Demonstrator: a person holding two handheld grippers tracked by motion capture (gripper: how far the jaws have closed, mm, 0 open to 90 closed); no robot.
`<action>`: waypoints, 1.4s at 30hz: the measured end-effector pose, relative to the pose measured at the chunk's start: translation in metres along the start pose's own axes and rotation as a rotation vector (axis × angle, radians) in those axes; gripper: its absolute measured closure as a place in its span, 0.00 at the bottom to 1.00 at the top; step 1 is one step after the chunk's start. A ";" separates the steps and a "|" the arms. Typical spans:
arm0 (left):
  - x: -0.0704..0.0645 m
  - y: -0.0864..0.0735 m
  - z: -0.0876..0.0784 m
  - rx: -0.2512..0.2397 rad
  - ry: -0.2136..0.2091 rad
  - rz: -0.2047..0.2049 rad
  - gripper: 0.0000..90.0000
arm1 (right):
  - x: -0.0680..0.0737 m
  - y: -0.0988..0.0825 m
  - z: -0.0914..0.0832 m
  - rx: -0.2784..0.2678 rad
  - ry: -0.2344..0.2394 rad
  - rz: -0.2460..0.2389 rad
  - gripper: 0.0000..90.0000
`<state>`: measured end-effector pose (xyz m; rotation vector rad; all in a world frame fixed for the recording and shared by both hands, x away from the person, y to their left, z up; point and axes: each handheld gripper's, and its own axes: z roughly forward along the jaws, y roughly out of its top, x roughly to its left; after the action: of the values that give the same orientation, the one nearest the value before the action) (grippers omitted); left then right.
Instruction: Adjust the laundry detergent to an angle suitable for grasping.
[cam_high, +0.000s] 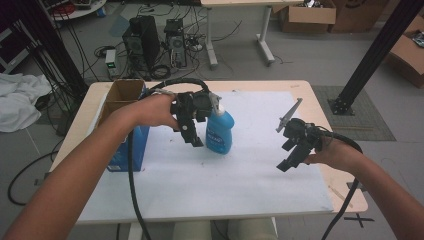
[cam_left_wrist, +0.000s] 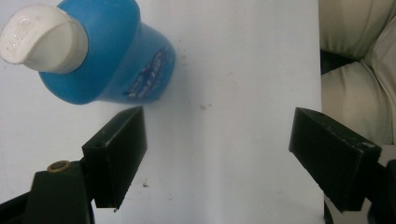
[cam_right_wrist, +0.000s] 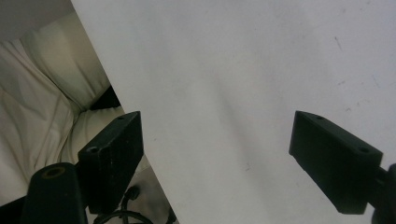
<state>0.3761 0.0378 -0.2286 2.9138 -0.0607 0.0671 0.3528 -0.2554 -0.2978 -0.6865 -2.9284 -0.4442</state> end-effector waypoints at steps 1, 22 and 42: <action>0.000 0.000 0.000 0.002 0.000 0.001 0.22 | 0.000 0.000 0.000 -0.002 -0.001 0.000 0.20; -0.003 -0.002 -0.004 -0.004 0.018 -0.009 0.22 | -0.002 0.006 -0.009 -0.060 -0.059 0.018 0.19; -0.007 -0.007 -0.008 0.003 0.024 -0.019 0.23 | -0.014 0.035 -0.013 -0.281 -0.122 0.091 0.19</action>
<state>0.3692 0.0463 -0.2230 2.9160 -0.0286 0.0985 0.3814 -0.2349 -0.2789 -0.9054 -2.9598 -0.8434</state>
